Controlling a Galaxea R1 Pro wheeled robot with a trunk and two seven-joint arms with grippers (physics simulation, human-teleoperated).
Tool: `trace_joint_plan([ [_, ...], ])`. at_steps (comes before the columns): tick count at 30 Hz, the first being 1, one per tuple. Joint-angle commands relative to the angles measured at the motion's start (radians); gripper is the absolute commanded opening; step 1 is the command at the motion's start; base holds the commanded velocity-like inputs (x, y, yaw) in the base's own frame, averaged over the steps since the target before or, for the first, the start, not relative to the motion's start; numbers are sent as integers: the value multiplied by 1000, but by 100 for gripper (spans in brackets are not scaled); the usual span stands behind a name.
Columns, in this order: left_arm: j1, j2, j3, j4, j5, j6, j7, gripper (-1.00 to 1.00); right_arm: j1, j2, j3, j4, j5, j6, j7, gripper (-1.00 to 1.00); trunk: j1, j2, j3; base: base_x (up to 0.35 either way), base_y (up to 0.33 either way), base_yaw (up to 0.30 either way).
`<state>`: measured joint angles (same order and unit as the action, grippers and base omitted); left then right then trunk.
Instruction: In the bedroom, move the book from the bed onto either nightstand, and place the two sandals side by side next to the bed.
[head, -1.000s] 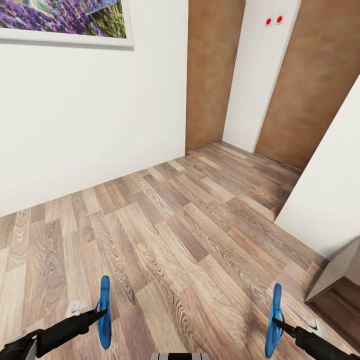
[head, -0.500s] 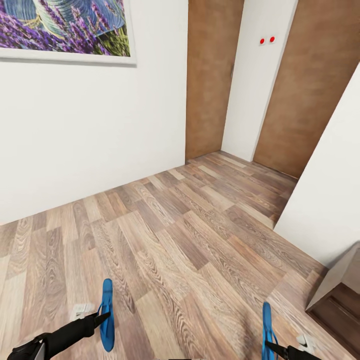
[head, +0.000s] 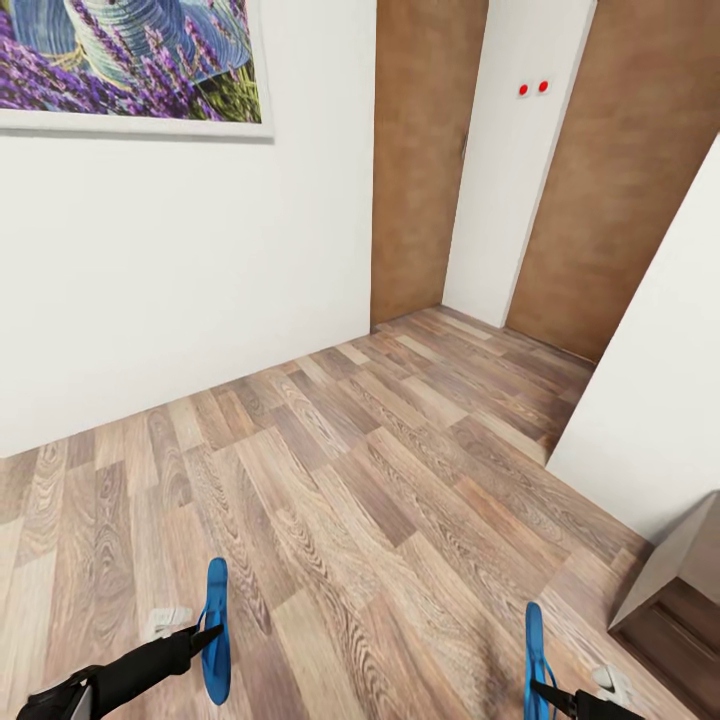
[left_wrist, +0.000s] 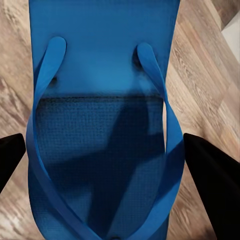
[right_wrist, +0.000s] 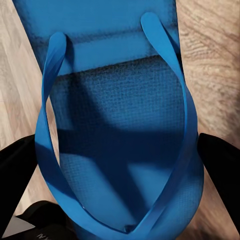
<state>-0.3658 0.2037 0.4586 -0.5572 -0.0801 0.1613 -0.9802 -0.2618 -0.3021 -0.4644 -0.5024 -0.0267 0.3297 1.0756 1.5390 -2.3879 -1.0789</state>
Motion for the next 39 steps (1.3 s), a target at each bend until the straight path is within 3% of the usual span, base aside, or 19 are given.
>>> trace_joint_plan([
  [1, -1, -1, 8, -1, -9, 9, -8, -100, -1, 0, -3, 1, -2, 7, 4, -100, -4, 7, 2, 0, 0, 0],
  [15, -1, -13, 6, 13, -10, 8, 0, -100, -1, 1, -1, 4, -2, -12, -4, -100, -58, 105, 46, 0, 0, 0],
  [17, -1, -16, 4, 23, -16, 5, 31, -100, -1, 2, 0, 5, -2, -12, -62, -100, -65, 119, 52, 0, 0, 0],
  [18, -1, -33, 4, 28, -28, -13, 97, -100, -1, 4, 1, 6, -1, -12, -173, -100, -69, 126, 56, 0, 0, 0],
  [19, -1, -46, 4, 29, -35, -31, 135, -100, -1, 12, 2, 6, -1, -12, -235, -100, -73, 133, 59, 0, 0, 0],
  [22, -1, -78, 4, 35, -60, -81, 230, -100, -1, 48, 2, 4, 0, -25, -366, -100, -85, 154, 68, 0, 0, 0],
  [25, -1, -90, 5, 58, -87, -100, 268, -100, -1, 60, 2, 4, -1, -76, -404, -100, -96, 175, 78, 0, 0, 0],
  [32, -1, -94, 5, 76, -101, -107, 281, -100, -1, 65, 1, 5, -2, -105, -420, -100, -123, 224, 99, 0, 0, 0],
  [36, -1, -93, 4, 103, -105, -122, 283, -100, -1, 66, 1, 5, -2, -108, -441, -100, -123, 224, 99, 0, 0, 0],
  [39, -1, -89, -8, 142, -135, -178, 284, -100, -1, 66, 1, 4, -2, -112, -496, -100, -123, 224, 99, 0, 0, 0],
])
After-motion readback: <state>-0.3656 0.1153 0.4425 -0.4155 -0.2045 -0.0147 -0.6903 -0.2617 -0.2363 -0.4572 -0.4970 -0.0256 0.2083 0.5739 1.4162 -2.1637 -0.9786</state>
